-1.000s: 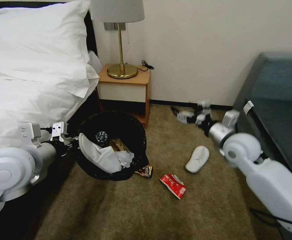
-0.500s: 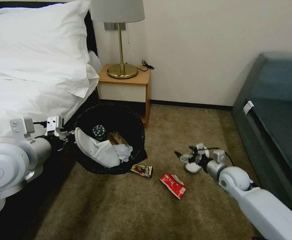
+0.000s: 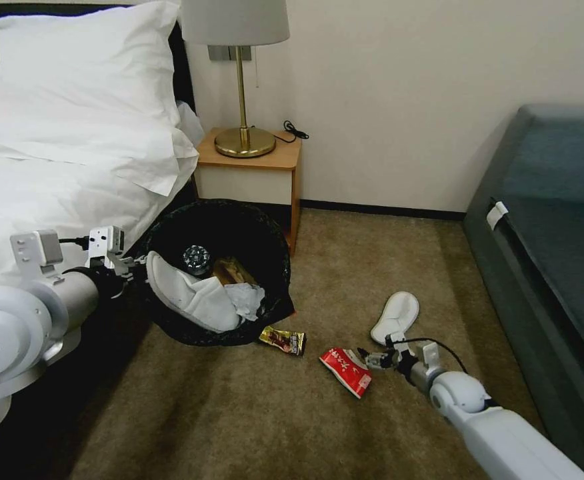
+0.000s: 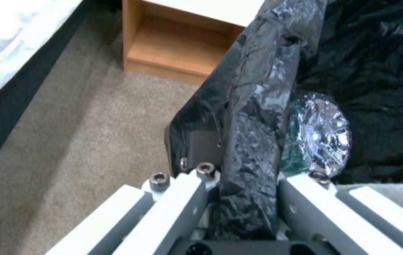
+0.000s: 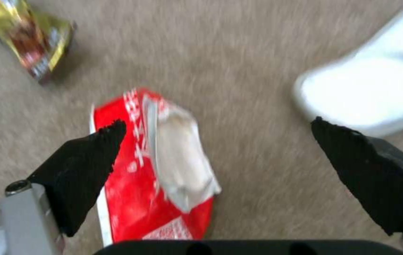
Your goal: Pick up the trash bin, then pick up the garbage on the floor and place it into the trash bin.
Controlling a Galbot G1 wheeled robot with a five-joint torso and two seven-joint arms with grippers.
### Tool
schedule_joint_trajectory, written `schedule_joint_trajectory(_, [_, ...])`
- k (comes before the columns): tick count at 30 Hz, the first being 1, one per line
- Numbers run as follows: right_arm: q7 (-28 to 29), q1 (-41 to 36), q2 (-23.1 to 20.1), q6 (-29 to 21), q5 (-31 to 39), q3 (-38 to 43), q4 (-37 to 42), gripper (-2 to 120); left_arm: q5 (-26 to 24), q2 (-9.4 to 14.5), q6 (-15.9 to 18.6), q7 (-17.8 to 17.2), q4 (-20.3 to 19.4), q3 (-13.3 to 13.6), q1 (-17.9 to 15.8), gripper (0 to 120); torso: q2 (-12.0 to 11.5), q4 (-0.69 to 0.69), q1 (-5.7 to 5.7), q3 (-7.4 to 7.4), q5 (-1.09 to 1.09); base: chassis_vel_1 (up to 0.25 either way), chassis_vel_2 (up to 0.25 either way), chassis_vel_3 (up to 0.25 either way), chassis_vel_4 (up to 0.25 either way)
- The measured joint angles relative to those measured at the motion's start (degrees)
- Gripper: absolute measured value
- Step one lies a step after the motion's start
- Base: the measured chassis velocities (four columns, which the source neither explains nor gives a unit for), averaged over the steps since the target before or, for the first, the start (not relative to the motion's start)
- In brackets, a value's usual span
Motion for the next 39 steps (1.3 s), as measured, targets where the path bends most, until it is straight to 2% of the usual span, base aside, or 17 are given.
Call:
schedule_joint_trajectory(4, [0.4,0.1,1.8,0.2,-1.5,-0.4,-2.9,100,0.0,-0.1,0.0,0.0,0.0,0.1,0.0,2,0.0,0.0,0.0,0.0,-0.02,0.0,0.0,0.0,0.0])
schedule_joint_trajectory(6, [0.4,1.1,5.8,1.3,-3.5,-0.8,-8.3,100,0.1,-0.1,0.0,0.0,-0.2,0.4,0.1,2,0.0,-0.01,0.0,0.0,-0.02,0.0,0.0,0.0,0.0])
schedule_joint_trajectory(9, [0.4,2.2,8.4,1.6,-4.5,-1.1,-10.4,100,0.1,0.0,0.0,0.0,-0.4,0.5,0.3,2,0.0,0.01,0.0,0.0,-0.03,0.0,0.0,0.0,0.0])
schedule_joint_trajectory(13, [0.4,3.2,11.1,1.9,-5.0,-2.0,-12.9,95,0.4,0.0,0.0,0.1,-0.5,1.0,0.3,2,0.0,0.0,0.0,0.0,-0.01,0.0,0.0,0.0,0.0])
schedule_joint_trajectory(15, [0.5,4.1,14.1,2.3,-5.4,-2.5,-16.2,90,0.8,-0.1,0.0,0.3,-0.7,1.4,0.6,2,0.0,0.0,0.0,0.0,-0.02,0.0,0.0,0.0,0.0])
schedule_joint_trajectory(19, [0.5,4.3,15.2,2.6,-5.8,-2.5,-17.9,87,0.9,-0.1,0.0,0.5,-0.7,1.3,0.6,2,0.0,0.01,0.0,0.0,-0.03,0.0,0.0,0.0,0.0])
schedule_joint_trajectory(21, [0.5,4.3,15.3,2.6,-6.0,-2.4,-18.3,80,0.9,0.0,0.0,0.6,-0.7,1.2,0.6,2,0.0,0.0,0.0,0.0,-0.03,0.0,0.0,0.0,0.0])
schedule_joint_trajectory(23, [0.5,3.7,15.5,2.7,-6.2,-2.0,-18.8,69,0.9,0.0,0.0,0.8,-0.7,1.1,0.6,2,0.0,0.0,0.0,0.0,-0.02,0.0,0.0,0.0,0.0])
schedule_joint_trajectory(24, [0.5,3.7,15.5,2.7,-6.2,-2.0,-18.8,69,0.9,0.0,0.0,0.8,-0.7,1.1,0.6,2,0.0,0.0,0.0,0.0,-0.02,0.0,0.0,0.0,0.0])
schedule_joint_trajectory(26, [0.5,3.0,15.1,3.1,-6.4,-1.7,-18.8,58,1.1,-0.1,0.0,1.0,-0.8,1.1,0.8,2,0.0,0.0,0.0,-0.01,-0.02,0.0,0.0,0.0,0.0])
schedule_joint_trajectory(27, [0.5,3.0,15.1,3.1,-6.4,-1.7,-18.8,58,1.1,-0.1,0.0,1.0,-0.8,1.1,0.8,2,0.0,0.0,0.0,-0.01,-0.02,0.0,0.0,0.0,0.0])
schedule_joint_trajectory(29, [0.9,2.4,14.6,3.3,-6.4,-1.5,-18.2,47,1.1,-0.1,0.0,1.1,-0.8,1.1,0.8,2,0.0,0.0,0.0,-0.01,-0.02,0.0,0.0,0.0,0.0])
schedule_joint_trajectory(30, [0.9,2.4,14.6,3.3,-6.4,-1.5,-18.2,47,1.1,-0.1,0.0,1.1,-0.8,1.1,0.8,2,0.0,0.0,0.0,-0.01,-0.02,0.0,0.0,0.0,0.0])
schedule_joint_trajectory(32, [1.3,2.1,14.3,3.4,-6.4,-1.3,-17.8,35,1.2,-0.1,0.0,1.3,-0.8,1.0,0.8,2,0.0,-0.01,0.0,0.0,-0.02,0.0,0.0,0.0,0.0])
schedule_joint_trajectory(33, [1.3,2.1,14.3,3.4,-6.4,-1.3,-17.8,35,1.2,-0.1,0.0,1.3,-0.8,1.0,0.8,2,0.0,-0.01,0.0,0.0,-0.02,0.0,0.0,0.0,0.0])
schedule_joint_trajectory(35, [1.6,2.1,14.3,3.4,-6.4,-1.3,-17.3,23,1.2,-0.1,0.0,1.4,-0.8,0.9,0.7,2,0.0,0.0,0.0,0.0,-0.01,0.0,0.0,0.0,0.0])
schedule_joint_trajectory(39, [1.9,2.2,14.4,3.5,-6.4,-1.3,-17.2,15,1.2,-0.1,0.0,1.5,-0.8,0.9,0.6,2,0.0,0.0,0.0,0.0,-0.01,0.0,0.0,0.0,0.0])
